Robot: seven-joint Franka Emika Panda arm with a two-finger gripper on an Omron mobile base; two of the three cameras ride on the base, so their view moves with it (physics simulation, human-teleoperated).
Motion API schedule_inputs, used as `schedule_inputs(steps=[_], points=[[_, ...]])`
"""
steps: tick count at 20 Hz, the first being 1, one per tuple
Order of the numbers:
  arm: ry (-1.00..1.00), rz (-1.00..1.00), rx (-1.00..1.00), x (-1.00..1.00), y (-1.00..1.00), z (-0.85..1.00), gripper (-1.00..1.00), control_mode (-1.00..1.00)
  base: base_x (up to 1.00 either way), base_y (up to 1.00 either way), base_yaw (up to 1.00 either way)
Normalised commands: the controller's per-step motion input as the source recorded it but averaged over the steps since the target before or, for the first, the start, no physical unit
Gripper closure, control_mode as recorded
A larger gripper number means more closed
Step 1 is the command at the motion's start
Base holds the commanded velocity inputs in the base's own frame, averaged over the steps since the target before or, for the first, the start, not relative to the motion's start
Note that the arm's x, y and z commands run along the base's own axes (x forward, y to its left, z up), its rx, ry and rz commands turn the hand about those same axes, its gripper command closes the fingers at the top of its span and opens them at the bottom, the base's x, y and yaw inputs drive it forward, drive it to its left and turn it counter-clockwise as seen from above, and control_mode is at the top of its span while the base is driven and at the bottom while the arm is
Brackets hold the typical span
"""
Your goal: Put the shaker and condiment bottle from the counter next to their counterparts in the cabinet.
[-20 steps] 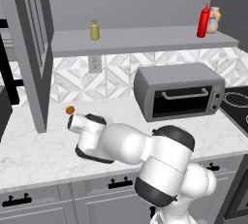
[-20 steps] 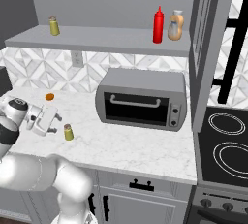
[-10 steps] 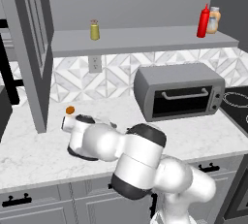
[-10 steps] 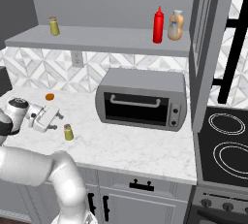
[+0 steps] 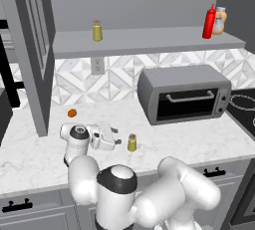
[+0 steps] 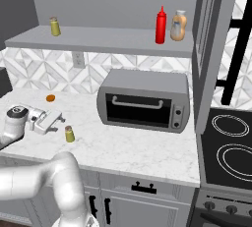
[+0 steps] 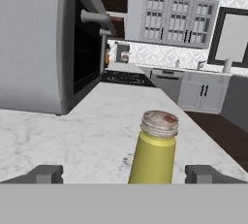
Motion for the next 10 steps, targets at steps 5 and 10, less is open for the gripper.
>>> schedule_inputs(steps=[5,10], points=[[0.0,0.0,0.0,0.0,-0.18,0.0,-1.0,-1.0,0.0,0.0,0.0],[0.01,0.0,0.0,-0.11,-0.33,-0.01,-1.0,-1.0,0.0,0.0,0.0]])
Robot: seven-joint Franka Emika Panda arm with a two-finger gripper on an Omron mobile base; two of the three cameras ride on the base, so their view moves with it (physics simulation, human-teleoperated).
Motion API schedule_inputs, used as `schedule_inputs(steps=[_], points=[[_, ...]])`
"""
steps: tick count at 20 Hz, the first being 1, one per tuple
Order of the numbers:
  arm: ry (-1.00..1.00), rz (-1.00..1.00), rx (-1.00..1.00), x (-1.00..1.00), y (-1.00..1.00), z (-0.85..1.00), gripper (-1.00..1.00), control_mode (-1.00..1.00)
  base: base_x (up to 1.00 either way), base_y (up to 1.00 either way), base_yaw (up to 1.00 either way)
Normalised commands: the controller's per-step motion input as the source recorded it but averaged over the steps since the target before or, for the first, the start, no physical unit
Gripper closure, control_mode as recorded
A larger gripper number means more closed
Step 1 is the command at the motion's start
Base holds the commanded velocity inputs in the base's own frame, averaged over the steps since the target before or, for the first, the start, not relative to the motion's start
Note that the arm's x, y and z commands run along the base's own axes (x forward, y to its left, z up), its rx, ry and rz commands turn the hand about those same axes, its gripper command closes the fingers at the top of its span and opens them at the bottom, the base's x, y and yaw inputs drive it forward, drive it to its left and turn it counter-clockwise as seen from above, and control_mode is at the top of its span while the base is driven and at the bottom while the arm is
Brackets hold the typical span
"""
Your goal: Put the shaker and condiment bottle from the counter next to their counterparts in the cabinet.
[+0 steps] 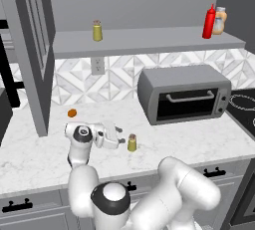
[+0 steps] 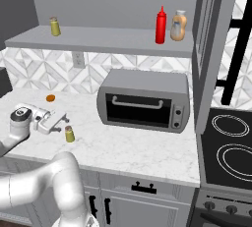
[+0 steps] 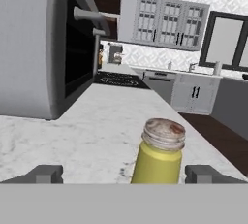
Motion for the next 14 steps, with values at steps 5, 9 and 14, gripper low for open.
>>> schedule_inputs(steps=[5,9,14], points=[[0.01,0.03,-0.02,-0.31,-0.33,-0.05,-1.0,-1.0,0.0,0.0,0.0],[0.0,0.04,-0.05,-0.51,-0.2,-0.09,-1.0,-1.0,0.0,0.0,0.0],[0.0,0.02,-0.02,-0.22,-0.15,-0.02,-1.0,-1.0,0.0,0.0,0.0]])
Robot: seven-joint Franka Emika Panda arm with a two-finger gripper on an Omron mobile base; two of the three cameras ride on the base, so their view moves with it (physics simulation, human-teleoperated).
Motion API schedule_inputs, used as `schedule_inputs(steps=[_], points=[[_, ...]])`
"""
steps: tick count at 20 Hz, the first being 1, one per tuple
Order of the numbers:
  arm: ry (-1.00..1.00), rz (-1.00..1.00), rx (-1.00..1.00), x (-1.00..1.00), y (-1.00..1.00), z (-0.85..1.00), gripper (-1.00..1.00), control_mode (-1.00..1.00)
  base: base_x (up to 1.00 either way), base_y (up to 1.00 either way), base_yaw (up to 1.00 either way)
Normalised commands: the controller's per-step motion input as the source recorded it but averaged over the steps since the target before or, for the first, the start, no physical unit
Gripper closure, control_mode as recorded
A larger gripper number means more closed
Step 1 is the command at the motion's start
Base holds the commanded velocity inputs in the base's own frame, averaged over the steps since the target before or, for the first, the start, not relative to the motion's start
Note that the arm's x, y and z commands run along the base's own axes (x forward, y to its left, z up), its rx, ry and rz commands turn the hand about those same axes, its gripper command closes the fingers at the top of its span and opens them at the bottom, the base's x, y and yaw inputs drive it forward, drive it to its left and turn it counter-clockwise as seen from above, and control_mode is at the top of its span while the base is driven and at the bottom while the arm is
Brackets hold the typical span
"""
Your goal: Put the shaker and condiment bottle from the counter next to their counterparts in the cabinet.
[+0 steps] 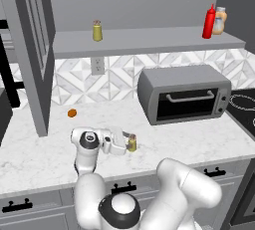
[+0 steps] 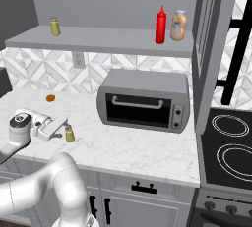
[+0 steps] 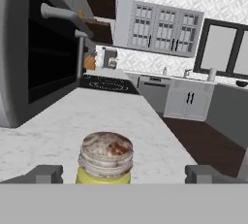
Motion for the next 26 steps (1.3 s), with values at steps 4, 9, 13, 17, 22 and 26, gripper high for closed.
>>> schedule_inputs(steps=[4,9,13,17,22,26], points=[[0.0,0.0,0.0,0.0,-0.08,0.0,-1.0,-1.0,0.0,0.0,0.0],[0.0,0.0,0.0,0.14,0.0,0.0,-1.0,-1.0,0.0,0.0,0.0],[0.0,0.0,0.0,0.2,0.0,0.0,-1.0,-1.0,0.0,0.0,0.0],[0.0,0.0,0.0,0.09,-0.03,0.0,-1.0,-1.0,0.0,0.0,0.0],[0.0,0.0,0.0,0.0,0.0,0.0,1.0,-1.0,0.0,0.0,0.0],[0.03,0.0,0.0,-0.06,0.0,-0.01,1.0,-1.0,0.0,0.0,0.0]])
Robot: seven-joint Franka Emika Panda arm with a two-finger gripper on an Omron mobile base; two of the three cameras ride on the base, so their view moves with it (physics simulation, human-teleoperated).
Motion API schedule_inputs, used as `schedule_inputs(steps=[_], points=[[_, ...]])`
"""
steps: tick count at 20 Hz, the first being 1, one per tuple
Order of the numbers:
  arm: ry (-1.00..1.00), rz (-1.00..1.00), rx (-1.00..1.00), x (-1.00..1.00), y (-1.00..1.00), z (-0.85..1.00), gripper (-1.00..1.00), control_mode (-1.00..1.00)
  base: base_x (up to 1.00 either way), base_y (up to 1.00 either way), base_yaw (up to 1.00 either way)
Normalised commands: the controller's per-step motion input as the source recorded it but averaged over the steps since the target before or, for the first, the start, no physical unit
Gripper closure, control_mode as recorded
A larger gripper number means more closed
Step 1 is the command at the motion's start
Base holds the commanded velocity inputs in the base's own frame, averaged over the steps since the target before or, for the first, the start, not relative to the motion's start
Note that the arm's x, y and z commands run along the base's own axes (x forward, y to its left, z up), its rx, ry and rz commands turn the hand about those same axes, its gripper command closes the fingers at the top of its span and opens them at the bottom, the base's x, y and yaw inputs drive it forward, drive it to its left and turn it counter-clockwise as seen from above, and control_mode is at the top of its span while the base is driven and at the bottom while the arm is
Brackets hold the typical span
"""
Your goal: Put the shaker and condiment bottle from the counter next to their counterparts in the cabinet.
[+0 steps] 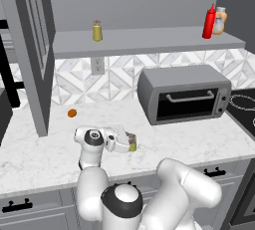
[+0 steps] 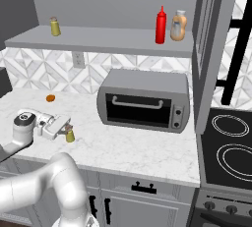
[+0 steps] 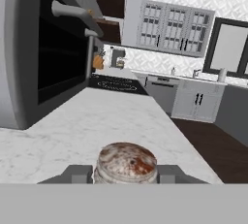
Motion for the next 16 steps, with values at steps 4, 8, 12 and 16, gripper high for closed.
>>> schedule_inputs(steps=[4,8,12,16], points=[[0.0,0.0,0.0,0.0,0.0,0.06,1.0,-1.0,0.0,0.0,0.0],[0.03,0.11,0.0,0.0,0.0,0.69,1.0,-1.0,0.0,0.0,0.0],[0.08,0.3,0.0,0.01,0.03,0.98,1.0,-1.0,0.0,0.0,0.0],[0.03,0.49,-0.04,0.03,0.01,0.81,1.0,-1.0,0.0,0.0,0.0]])
